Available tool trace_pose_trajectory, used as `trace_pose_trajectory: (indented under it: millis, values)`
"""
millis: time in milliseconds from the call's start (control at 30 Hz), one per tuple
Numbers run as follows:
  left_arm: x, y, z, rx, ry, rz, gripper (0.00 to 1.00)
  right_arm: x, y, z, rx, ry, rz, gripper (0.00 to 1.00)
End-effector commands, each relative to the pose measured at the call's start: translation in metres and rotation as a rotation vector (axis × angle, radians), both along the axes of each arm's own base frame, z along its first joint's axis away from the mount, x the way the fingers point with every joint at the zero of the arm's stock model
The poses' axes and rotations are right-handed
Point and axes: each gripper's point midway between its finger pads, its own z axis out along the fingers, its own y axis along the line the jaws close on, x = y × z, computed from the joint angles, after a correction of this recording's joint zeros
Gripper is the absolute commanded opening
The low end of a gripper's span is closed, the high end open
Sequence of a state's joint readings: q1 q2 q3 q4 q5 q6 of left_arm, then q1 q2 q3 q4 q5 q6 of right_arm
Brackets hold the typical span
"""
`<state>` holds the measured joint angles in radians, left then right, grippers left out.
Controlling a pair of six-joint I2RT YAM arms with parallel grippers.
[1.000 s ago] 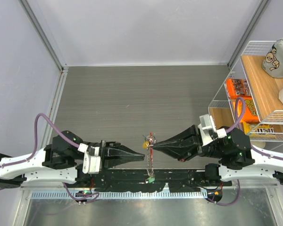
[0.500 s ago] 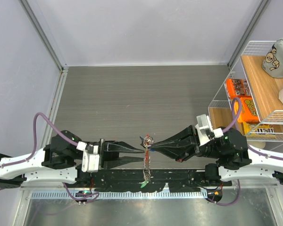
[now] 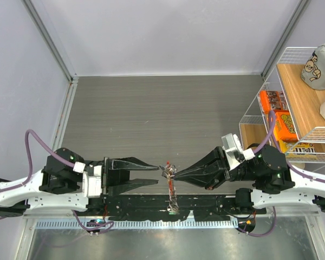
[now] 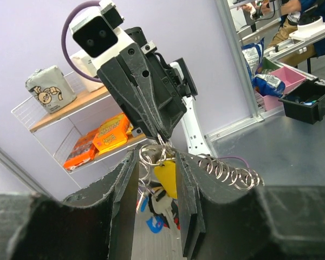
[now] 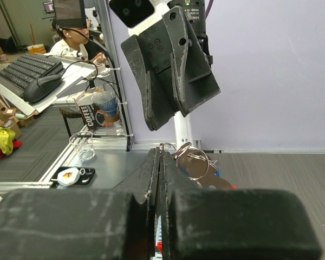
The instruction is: Put the keys on the keyring
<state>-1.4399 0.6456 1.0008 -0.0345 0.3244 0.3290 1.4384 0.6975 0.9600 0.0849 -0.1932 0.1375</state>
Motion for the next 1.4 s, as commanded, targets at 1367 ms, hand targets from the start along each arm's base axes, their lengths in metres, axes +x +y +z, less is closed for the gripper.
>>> trace_pose_trajectory:
  millis: [1367]
  values:
    - [-0.005,-0.02,0.005,0.009,-0.047,-0.039,0.0,-0.004,-0.015,0.058,0.216,0.048,0.028,0.05]
